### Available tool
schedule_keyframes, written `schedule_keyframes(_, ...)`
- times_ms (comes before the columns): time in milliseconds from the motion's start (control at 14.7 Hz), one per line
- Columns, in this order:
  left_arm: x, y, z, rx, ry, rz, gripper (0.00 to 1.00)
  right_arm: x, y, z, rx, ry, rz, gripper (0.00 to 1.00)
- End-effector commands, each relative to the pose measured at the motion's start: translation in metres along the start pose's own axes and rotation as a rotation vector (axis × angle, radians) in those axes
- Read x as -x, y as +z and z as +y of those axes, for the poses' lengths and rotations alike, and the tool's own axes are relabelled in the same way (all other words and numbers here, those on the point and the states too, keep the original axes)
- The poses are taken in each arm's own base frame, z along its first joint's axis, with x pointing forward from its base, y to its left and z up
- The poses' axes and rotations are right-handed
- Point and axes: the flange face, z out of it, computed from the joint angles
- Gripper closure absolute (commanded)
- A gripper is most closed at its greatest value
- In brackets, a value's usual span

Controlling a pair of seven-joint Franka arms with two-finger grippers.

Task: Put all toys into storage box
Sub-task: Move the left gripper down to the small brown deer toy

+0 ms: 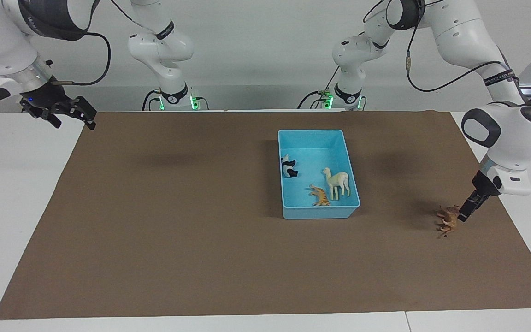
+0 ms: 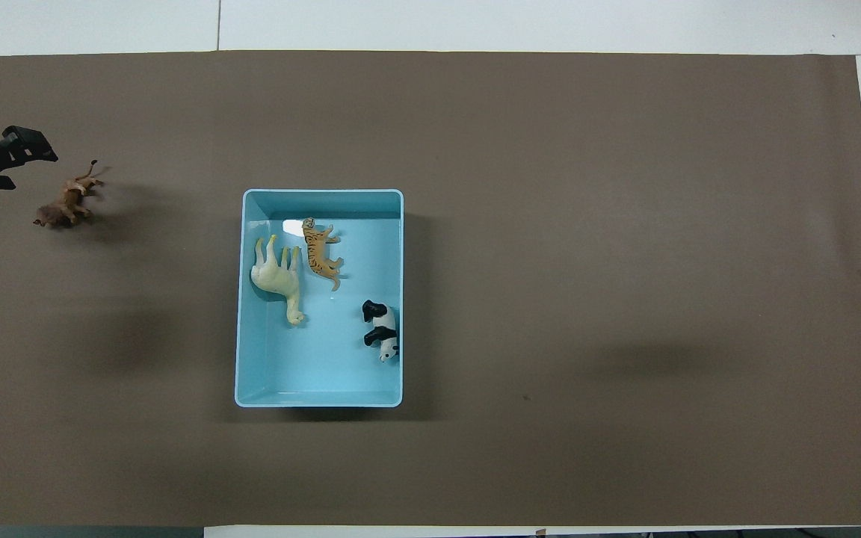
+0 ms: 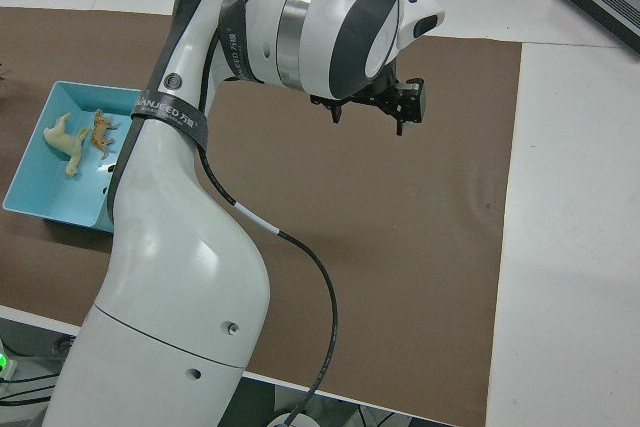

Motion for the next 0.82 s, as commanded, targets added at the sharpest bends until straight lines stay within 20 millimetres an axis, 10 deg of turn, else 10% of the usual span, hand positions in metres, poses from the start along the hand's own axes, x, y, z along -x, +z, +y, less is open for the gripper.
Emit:
schedule_keyframes(0,-0.012,0.0,-0.027,-0.011,0.187,0.017,0.16,0.032,-0.019,0.015,0.002,-0.068,-0.013,0.0)
schedule_keyframes(204,-0.017,0.002,-0.061,-0.052,0.42,0.024,0.16,0.056,-0.032,0.026,-0.014,-0.078,-0.039,0.0)
schedule_keyframes(747,0.001,0.026,-0.027,-0.041,0.487,0.018,0.0,0.038,-0.029,0.02,-0.008,-0.129,-0.068,0.0)
